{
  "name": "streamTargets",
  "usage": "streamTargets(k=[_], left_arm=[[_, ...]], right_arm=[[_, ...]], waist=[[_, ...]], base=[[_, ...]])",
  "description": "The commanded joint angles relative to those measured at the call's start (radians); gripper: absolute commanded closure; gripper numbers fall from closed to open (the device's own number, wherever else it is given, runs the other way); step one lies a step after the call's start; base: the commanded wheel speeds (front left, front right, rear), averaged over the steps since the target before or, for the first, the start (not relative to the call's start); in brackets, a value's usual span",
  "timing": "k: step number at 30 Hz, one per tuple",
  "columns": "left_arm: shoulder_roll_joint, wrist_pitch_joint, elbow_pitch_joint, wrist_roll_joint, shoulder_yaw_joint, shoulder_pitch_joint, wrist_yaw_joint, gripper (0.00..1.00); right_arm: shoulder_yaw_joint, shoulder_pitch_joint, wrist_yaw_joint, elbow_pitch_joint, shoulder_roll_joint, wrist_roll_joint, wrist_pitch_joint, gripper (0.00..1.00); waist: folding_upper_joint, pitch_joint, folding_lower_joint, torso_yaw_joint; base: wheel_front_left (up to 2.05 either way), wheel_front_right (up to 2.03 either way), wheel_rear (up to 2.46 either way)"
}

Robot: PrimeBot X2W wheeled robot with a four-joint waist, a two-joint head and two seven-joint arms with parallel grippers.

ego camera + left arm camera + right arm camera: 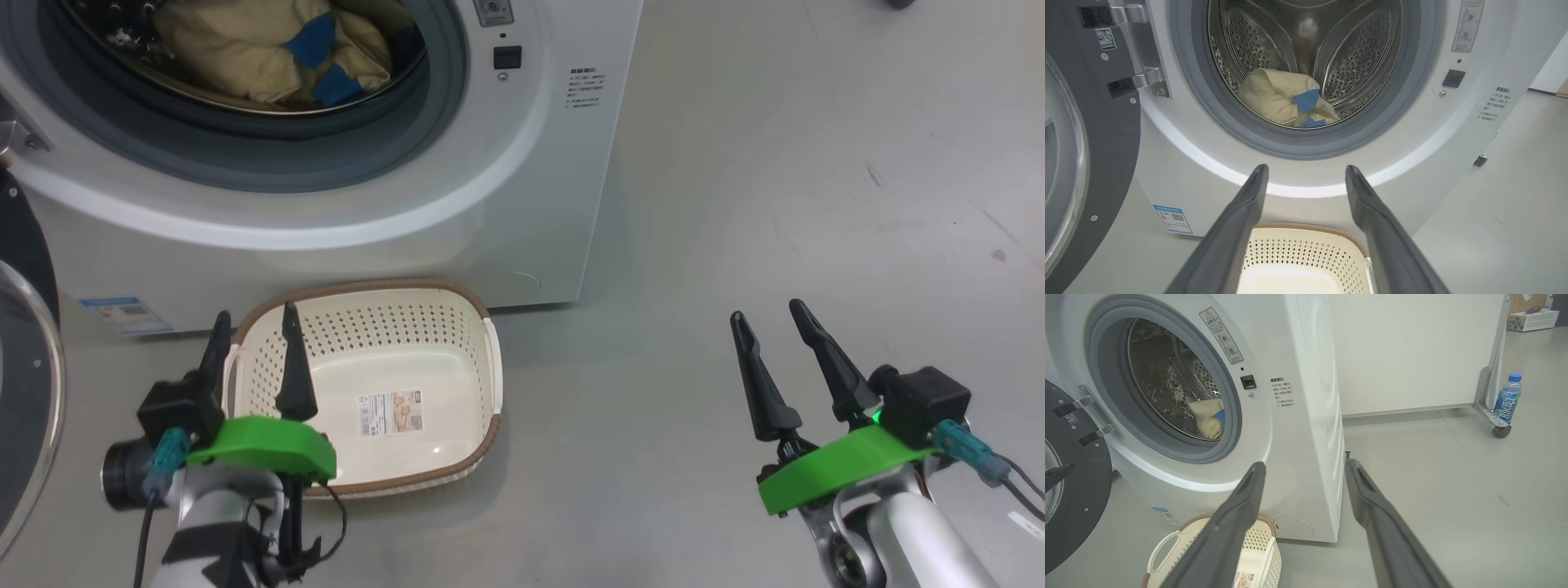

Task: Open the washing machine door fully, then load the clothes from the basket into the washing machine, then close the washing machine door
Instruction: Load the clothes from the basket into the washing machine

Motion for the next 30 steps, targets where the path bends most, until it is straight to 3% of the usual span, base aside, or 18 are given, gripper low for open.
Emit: streamTargets(k=[1,10,14,30], left_arm=[[0.01,-0.011,-0.058,0.001,0.051,0.009,0.006,0.0],[-0.01,-0.011,-0.227,0.01,0.145,0.209,-0.002,0.0],[-0.013,-0.011,-0.254,0.006,0.159,0.244,-0.013,0.0],[-0.013,-0.011,-0.277,-0.047,0.148,0.319,0.02,0.0]], right_arm=[[0.014,0.001,-0.003,-0.031,-0.017,-0.01,-0.006,0.0],[0.017,0.004,-0.003,-0.032,-0.018,-0.011,-0.006,0.0],[0.018,0.01,-0.003,-0.031,-0.02,-0.011,-0.006,0.0],[0.03,0.027,-0.003,-0.021,-0.025,-0.009,-0.006,0.0]], waist=[[-0.0001,-0.007,0.0001,0.002],[-0.0001,-0.029,0.0001,0.002],[-0.0001,-0.042,0.0001,0.003],[-0.0001,-0.111,0.0001,-0.018]], base=[[0.0,0.0,0.0],[0.0,0.0,0.0],[0.0,0.0,0.0],[0.0,0.0,0.0]])
